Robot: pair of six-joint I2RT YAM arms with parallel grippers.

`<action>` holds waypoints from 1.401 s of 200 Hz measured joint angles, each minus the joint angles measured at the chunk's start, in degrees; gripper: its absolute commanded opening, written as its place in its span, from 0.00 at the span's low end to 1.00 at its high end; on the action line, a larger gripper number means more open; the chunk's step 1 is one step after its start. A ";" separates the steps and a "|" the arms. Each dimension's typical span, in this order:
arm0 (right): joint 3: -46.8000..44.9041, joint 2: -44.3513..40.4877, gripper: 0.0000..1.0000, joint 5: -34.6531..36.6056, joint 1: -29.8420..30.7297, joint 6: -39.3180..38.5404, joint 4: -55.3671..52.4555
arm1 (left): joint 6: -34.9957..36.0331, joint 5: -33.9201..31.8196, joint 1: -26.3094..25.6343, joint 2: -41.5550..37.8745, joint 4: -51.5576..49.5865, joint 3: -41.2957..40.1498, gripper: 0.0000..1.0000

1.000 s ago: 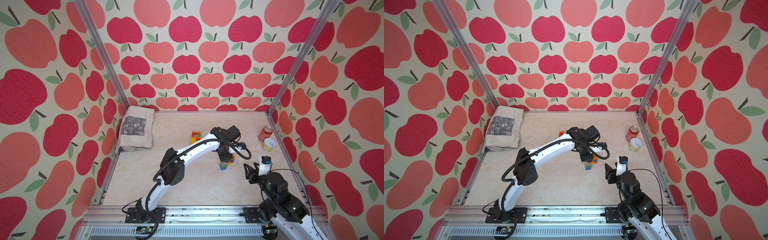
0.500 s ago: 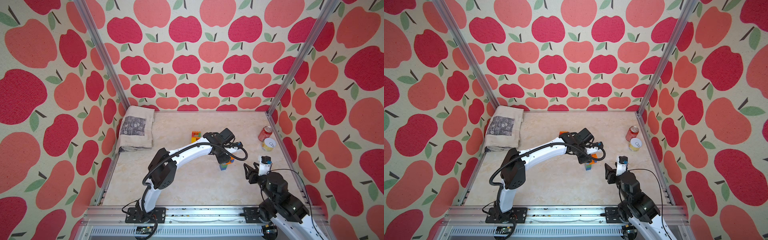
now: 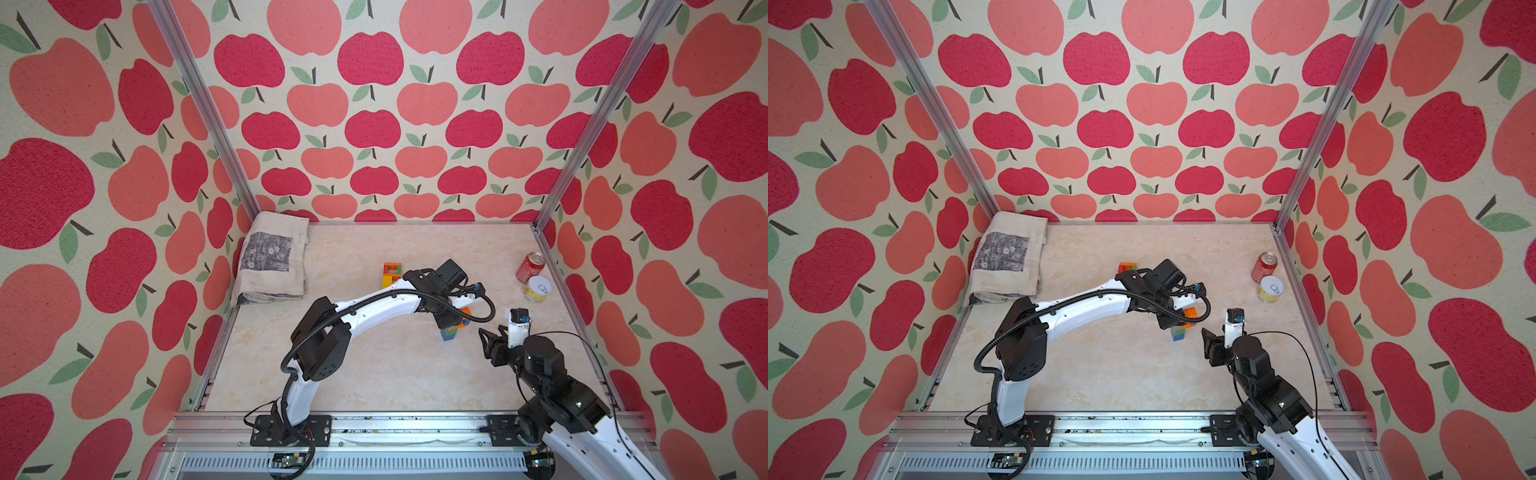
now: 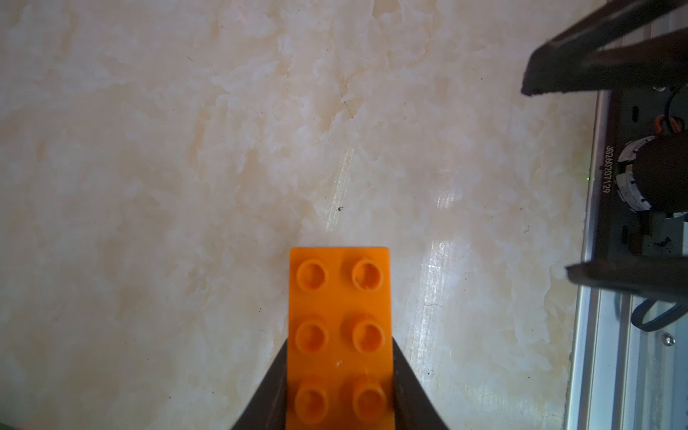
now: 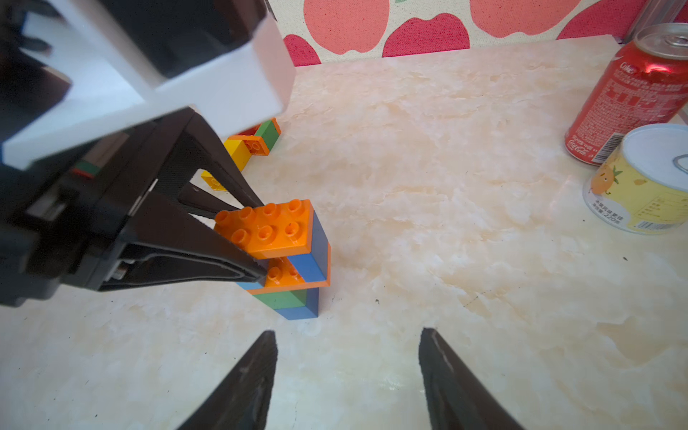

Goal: Assemble the letter p with lego
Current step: Assemble the lego brick with the lego brick.

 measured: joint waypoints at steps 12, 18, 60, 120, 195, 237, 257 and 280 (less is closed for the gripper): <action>0.79 1.42 0.74 -1.03 0.00 -0.28 0.79 | 0.07 0.11 0.00 -0.92 2.10 -1.90 0.26; 1.09 2.16 0.74 -1.57 0.00 -0.39 1.20 | 0.22 0.15 0.00 -1.42 3.30 -2.89 0.27; 3.80 9.44 0.77 -6.27 -0.09 -0.50 3.13 | 3.87 1.84 0.07 -3.76 8.76 -7.72 0.29; 7.50 14.84 0.80 -14.60 -6.99 -0.61 3.15 | 12.46 9.46 2.36 -6.14 11.82 -12.44 0.31; 8.39 20.59 0.82 -26.64 -15.58 -0.61 3.82 | 19.87 15.37 3.72 -3.06 6.95 -7.85 0.34; 8.39 23.56 0.80 -29.81 -17.16 -0.42 5.33 | 21.09 15.80 3.58 -1.60 4.66 -5.40 0.37; 8.37 24.09 0.79 -30.27 -17.25 -0.13 6.62 | 21.07 15.87 3.48 -1.55 4.61 -5.35 0.38; 7.76 24.28 0.77 -30.27 -17.25 -0.17 6.99 | 20.61 15.52 3.45 -0.83 3.48 -5.90 0.40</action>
